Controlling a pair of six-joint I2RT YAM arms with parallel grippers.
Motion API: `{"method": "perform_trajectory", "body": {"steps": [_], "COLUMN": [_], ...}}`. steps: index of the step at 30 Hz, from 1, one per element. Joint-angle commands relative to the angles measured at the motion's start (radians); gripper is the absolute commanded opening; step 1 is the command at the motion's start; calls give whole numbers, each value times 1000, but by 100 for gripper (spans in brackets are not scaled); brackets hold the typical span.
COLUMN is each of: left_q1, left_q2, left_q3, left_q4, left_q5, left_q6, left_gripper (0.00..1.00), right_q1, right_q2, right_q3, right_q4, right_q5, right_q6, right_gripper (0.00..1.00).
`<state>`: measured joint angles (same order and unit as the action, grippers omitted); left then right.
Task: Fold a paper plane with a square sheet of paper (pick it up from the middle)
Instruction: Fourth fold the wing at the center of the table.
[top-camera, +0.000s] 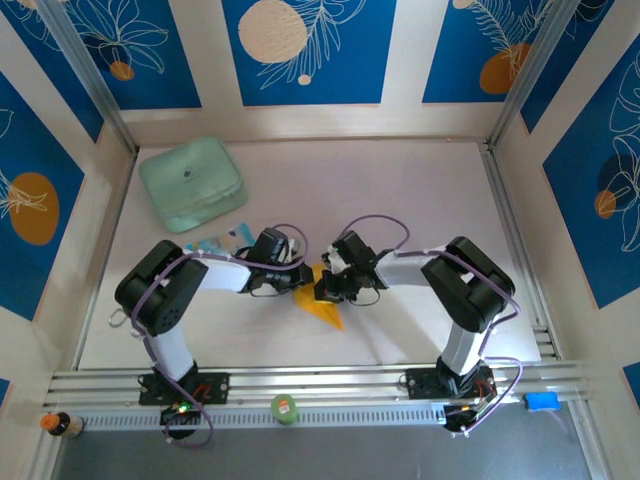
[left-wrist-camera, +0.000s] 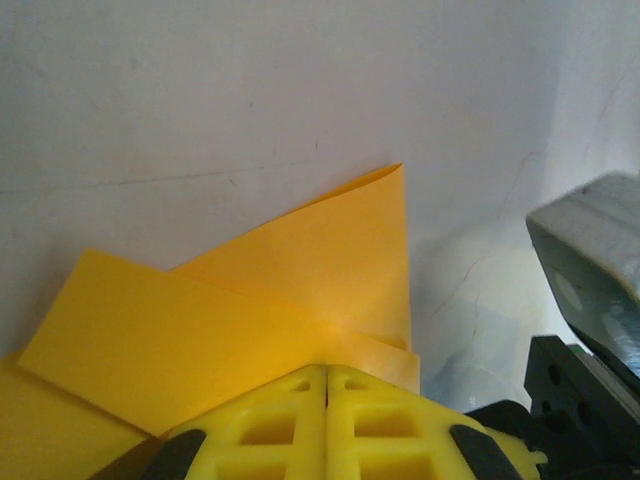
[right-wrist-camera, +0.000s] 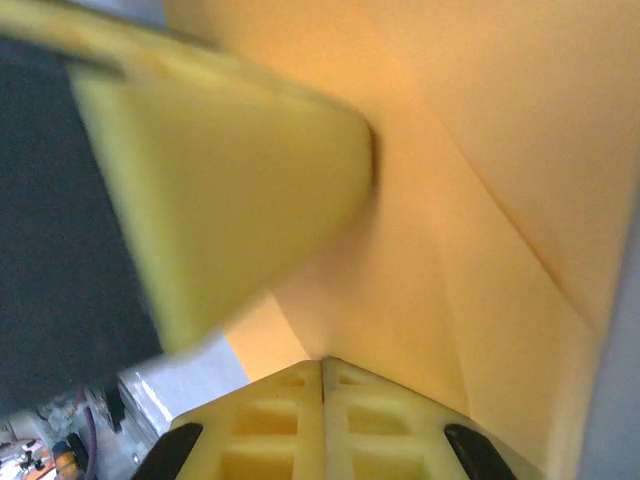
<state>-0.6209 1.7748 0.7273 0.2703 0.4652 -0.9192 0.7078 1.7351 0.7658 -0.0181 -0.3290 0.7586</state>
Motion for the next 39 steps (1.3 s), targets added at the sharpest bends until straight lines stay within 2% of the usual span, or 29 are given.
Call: {"method": "perform_trajectory", "body": {"steps": [1, 11, 16, 28, 31, 39], "left_q1": [9, 11, 10, 10, 10, 11], "left_q2": [27, 14, -1, 10, 8, 11], "left_q3": [-25, -22, -23, -28, -41, -52], "left_q4": [-102, -117, -118, -103, -90, -80], "left_q5": [-48, -53, -53, -50, -66, -77], "left_q6": [-6, -2, -2, 1, -7, -18], "left_gripper": [4, 4, 4, 4, 4, 4], "right_q1": [6, 2, 9, 35, 34, 36], "right_q2": [-78, -196, -230, -13, 13, -134], "right_q3": [-62, -169, -127, 33, -14, -229], "right_q4": [-112, -139, -121, -51, -45, 36], "right_q5": [-14, 1, -21, 47, 38, 3], "right_q6": [-25, -21, -12, 16, 4, 16], "right_gripper": [4, 5, 5, 5, 5, 5]}}
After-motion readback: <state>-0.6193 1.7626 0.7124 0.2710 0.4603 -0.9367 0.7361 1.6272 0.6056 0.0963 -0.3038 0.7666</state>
